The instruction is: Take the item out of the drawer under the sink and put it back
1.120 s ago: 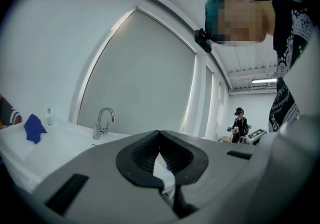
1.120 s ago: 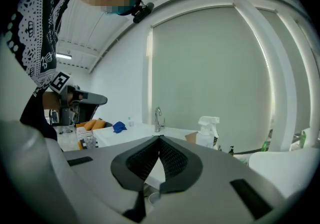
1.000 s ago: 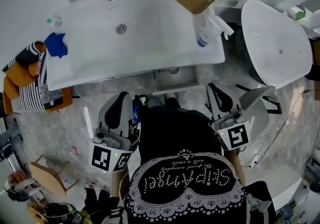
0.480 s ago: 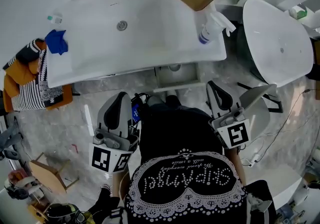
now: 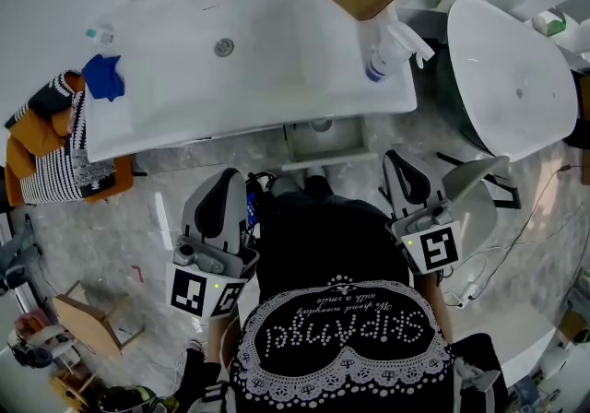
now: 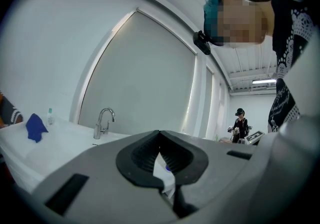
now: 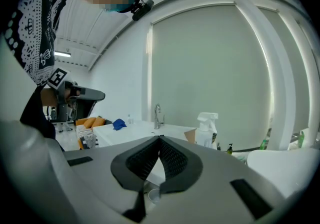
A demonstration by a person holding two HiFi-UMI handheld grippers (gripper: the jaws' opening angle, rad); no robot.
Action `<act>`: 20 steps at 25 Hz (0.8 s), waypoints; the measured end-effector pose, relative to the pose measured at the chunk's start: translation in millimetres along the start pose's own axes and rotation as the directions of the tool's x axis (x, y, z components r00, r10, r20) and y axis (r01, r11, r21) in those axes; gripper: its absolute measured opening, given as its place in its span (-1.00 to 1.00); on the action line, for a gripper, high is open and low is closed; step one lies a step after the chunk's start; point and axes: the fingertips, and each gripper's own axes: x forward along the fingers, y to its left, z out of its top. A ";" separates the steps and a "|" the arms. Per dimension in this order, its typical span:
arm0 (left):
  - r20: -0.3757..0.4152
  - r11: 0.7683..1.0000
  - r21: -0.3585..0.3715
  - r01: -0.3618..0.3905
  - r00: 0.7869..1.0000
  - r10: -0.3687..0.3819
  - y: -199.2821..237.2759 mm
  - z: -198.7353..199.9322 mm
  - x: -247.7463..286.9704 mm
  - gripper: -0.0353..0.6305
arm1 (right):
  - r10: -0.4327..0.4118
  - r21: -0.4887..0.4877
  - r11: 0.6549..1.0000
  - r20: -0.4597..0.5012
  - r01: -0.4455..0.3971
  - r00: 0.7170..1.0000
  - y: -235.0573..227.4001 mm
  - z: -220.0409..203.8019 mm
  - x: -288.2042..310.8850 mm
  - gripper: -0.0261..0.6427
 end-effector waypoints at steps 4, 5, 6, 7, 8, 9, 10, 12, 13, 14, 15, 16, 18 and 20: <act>0.001 1.000 -0.001 0.002 1.000 -0.002 -0.5 0.0 2.2 -0.88 | 0.003 -0.006 1.000 0.000 -0.003 1.000 -0.9 -0.8 2.2 -0.87; -0.001 1.000 -0.001 0.002 1.000 -0.002 -0.7 -0.4 2.8 -0.88 | 0.005 -0.008 1.000 -0.001 -0.005 1.000 -1.0 -1.2 2.7 -0.87; -0.005 1.000 0.000 0.003 1.000 -0.003 -1.1 -1.2 3.4 -0.88 | 0.005 -0.009 1.000 -0.003 -0.005 1.000 -1.1 -1.6 3.0 -0.87; -0.009 1.000 0.000 0.004 1.000 -0.004 -2.1 -2.3 4.3 -0.88 | 0.006 -0.009 1.000 -0.005 -0.006 1.000 -1.2 -2.0 3.2 -0.87; -0.010 1.000 -0.002 0.007 1.000 -0.007 -3.8 -3.2 6.0 -0.88 | 0.006 -0.009 1.000 -0.007 -0.006 1.000 -1.4 -2.2 3.3 -0.87; -0.008 1.000 -0.006 0.014 1.000 -0.014 -6.6 -3.7 8.6 -0.88 | 0.007 -0.010 1.000 -0.007 -0.007 1.000 -1.4 -2.4 3.5 -0.87; -0.004 1.000 -0.011 0.025 1.000 -0.025 -10.5 -4.1 11.8 -0.88 | 0.008 -0.012 1.000 -0.006 -0.008 1.000 -1.3 -2.6 3.9 -0.87; 0.009 0.998 -0.025 0.054 0.998 -0.054 -20.8 -4.3 19.4 -0.88 | 0.011 -0.014 1.000 -0.004 -0.011 1.000 -0.5 -2.1 4.7 -0.87; 0.018 0.997 -0.034 0.068 0.998 -0.068 -26.5 -3.1 23.9 -0.88 | 0.011 -0.014 1.000 -0.003 -0.011 1.000 0.2 -1.4 4.9 -0.87; 0.026 0.996 -0.043 0.080 0.997 -0.079 -31.9 -1.5 28.4 -0.88 | 0.011 -0.013 1.000 -0.001 -0.011 1.000 0.9 -0.6 4.9 -0.87; 0.032 0.995 -0.049 0.091 0.995 -0.090 -36.9 -0.5 32.0 -0.88 | 0.010 -0.012 1.000 0.001 -0.010 1.000 1.5 0.3 4.5 -0.87; 0.034 0.993 -0.052 0.104 0.994 -0.102 -41.3 -0.4 34.4 -0.88 | 0.008 -0.011 1.000 0.003 -0.008 1.000 2.1 0.9 3.9 -0.87; 0.030 0.991 -0.050 0.127 0.992 -0.126 -48.2 -1.8 36.5 -0.88 | 0.005 -0.011 1.000 0.004 -0.005 1.000 3.2 0.9 2.3 -0.87; 0.023 0.989 -0.043 0.142 0.990 -0.141 -52.5 -3.5 36.7 -0.88 | 0.003 -0.011 1.000 0.004 -0.003 1.000 4.3 -0.4 0.4 -0.87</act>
